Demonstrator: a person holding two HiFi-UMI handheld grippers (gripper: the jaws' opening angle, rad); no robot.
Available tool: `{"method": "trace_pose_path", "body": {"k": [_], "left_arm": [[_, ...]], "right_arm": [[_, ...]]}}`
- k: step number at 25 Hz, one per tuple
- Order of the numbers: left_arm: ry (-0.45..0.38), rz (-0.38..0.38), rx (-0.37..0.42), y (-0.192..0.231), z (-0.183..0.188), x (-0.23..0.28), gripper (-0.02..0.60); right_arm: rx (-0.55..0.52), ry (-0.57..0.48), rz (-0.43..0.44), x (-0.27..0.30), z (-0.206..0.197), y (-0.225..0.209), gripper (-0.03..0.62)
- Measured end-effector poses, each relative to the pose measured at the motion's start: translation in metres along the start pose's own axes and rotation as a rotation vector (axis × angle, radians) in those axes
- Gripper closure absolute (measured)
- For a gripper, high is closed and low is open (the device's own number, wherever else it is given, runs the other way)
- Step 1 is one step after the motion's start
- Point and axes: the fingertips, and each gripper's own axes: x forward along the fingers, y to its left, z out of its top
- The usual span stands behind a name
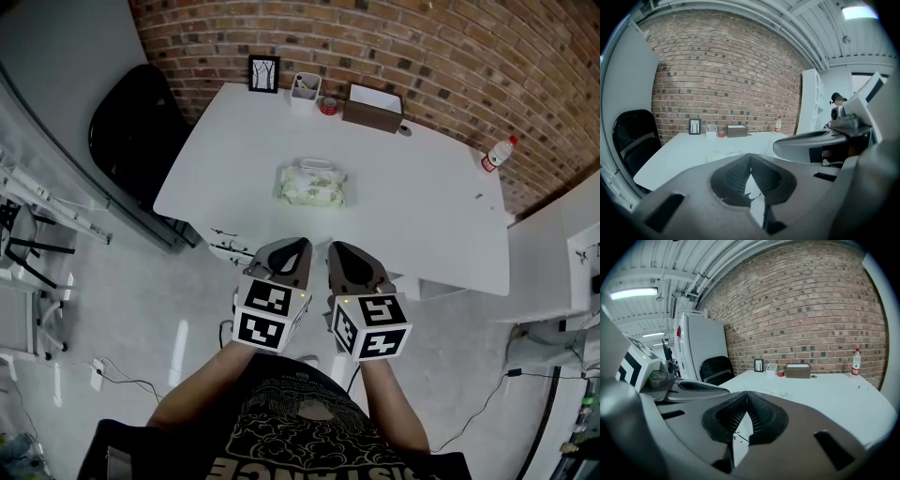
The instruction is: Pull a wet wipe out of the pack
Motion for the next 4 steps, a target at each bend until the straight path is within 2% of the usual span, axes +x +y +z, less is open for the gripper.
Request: {"method": "trace_pose_path", "body": {"k": [4], "left_arm": [[0.008,-0.007,0.006,-0.0020,0.0005,-0.0009,0.571]], "right_arm": [[0.003,0.002,-0.001,-0.0012,0.0009,0.0003,0.579]]}}
